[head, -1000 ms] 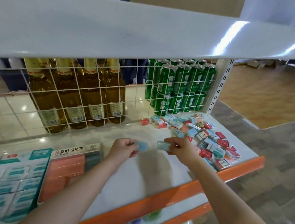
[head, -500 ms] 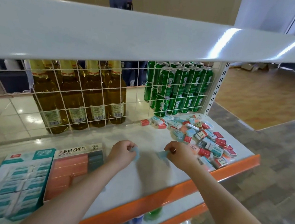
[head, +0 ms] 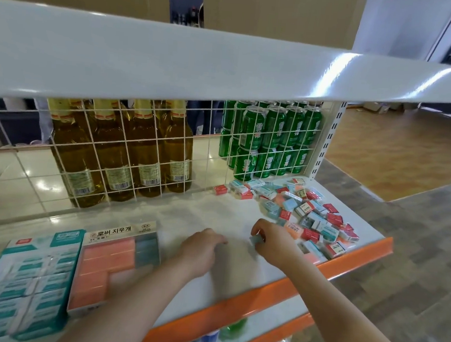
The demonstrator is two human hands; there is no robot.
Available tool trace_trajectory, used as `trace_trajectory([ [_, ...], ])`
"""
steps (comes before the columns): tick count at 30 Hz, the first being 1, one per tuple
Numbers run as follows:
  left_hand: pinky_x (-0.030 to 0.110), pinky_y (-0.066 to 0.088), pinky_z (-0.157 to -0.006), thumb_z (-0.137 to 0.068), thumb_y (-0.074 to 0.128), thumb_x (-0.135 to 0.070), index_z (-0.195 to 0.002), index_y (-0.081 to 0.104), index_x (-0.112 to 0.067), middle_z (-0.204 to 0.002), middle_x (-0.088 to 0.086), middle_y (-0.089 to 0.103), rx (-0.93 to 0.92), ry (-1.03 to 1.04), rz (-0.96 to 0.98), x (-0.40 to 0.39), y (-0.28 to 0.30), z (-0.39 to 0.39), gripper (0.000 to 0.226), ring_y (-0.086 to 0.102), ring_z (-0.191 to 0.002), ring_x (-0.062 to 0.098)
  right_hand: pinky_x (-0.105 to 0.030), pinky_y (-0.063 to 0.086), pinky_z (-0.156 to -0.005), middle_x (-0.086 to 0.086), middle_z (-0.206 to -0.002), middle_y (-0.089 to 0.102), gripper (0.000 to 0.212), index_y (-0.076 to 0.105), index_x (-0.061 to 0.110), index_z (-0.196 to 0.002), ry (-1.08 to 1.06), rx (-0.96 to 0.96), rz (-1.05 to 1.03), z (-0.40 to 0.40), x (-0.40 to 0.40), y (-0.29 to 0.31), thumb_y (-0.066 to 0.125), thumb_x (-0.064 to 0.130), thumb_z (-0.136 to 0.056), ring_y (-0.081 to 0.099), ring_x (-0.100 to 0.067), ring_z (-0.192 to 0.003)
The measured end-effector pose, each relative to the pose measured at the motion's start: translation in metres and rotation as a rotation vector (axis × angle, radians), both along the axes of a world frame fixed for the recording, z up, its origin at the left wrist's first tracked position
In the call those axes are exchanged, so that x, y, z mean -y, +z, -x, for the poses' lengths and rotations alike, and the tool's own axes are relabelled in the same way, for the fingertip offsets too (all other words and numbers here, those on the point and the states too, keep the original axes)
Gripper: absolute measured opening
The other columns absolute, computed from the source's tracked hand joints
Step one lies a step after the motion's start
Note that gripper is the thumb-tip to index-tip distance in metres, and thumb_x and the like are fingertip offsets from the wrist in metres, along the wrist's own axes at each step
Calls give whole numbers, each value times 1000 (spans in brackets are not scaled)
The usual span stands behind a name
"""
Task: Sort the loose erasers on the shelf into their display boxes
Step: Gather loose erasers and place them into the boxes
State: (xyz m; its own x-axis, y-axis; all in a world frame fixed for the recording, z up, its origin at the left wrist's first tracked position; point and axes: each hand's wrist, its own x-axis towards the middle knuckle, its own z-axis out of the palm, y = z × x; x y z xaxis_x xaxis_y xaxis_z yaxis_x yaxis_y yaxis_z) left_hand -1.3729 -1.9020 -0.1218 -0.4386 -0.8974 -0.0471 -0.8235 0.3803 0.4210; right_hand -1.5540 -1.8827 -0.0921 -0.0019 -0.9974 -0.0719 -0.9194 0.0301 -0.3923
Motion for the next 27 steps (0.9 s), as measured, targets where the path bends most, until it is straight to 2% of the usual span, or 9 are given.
trace_trajectory([
  [3,29,40,-97,-90,42,-3,-135,43,-18,-131,6,47,25,64,18,-2,-1,3,48,49,-120,25,-26,44,-73,-3,-107,61,24,56,12,-110,-39,90,56,4,0,3,51,7,-87,51,-14,-84],
  [6,31,44,-84,-90,52,-15,-111,54,-14,-116,6,57,47,246,17,0,4,-1,21,56,-105,24,-22,44,-76,0,-110,58,30,57,15,-116,-56,200,73,6,0,4,50,4,-90,53,-14,-90],
  [8,29,44,-80,-88,57,-19,-100,60,-15,-110,4,61,9,307,-15,1,5,-6,13,58,-101,22,-22,44,-77,0,-112,60,28,61,15,-113,-54,236,84,7,0,3,49,3,-90,55,-13,-93],
  [13,27,44,-92,-88,55,-5,-119,62,-14,-118,2,60,-331,336,-149,3,8,-14,33,56,-112,21,-26,48,-81,-1,-100,62,21,63,12,-103,-113,363,119,3,0,0,54,3,-87,56,-15,-90],
  [15,28,50,-86,-84,56,4,-119,62,-10,-111,7,61,-480,357,-229,2,13,-16,38,61,-101,23,-25,48,-81,-5,-98,64,20,64,10,-102,-128,425,110,1,0,0,55,1,-86,57,-15,-88],
  [18,11,49,-62,-83,57,9,-116,62,-3,-96,7,62,-619,360,-276,-3,20,-18,35,61,-77,13,-21,49,-74,-9,-94,66,19,64,6,-100,-136,513,92,-5,1,1,55,-3,-86,59,-16,-82],
  [20,8,48,-60,-84,54,11,-115,62,-1,-95,8,61,-683,365,-299,-5,21,-20,34,61,-76,11,-23,51,-71,-11,-90,66,21,63,6,-97,-131,544,66,-8,0,0,51,-6,-85,60,-17,-78],
  [24,12,49,-63,-84,51,12,-116,62,-3,-94,6,61,-706,384,-327,-10,21,-23,37,63,-81,15,-39,56,-80,-4,-82,63,22,60,13,-86,-91,507,40,-13,-2,-2,50,-7,-84,62,-18,-76],
  [27,12,49,-62,-84,51,13,-115,62,-2,-91,5,60,-712,399,-318,-12,21,-23,36,63,-79,16,-40,55,-80,0,-78,61,21,60,11,-87,-73,497,41,-15,-4,-1,50,-7,-84,62,-19,-75],
])
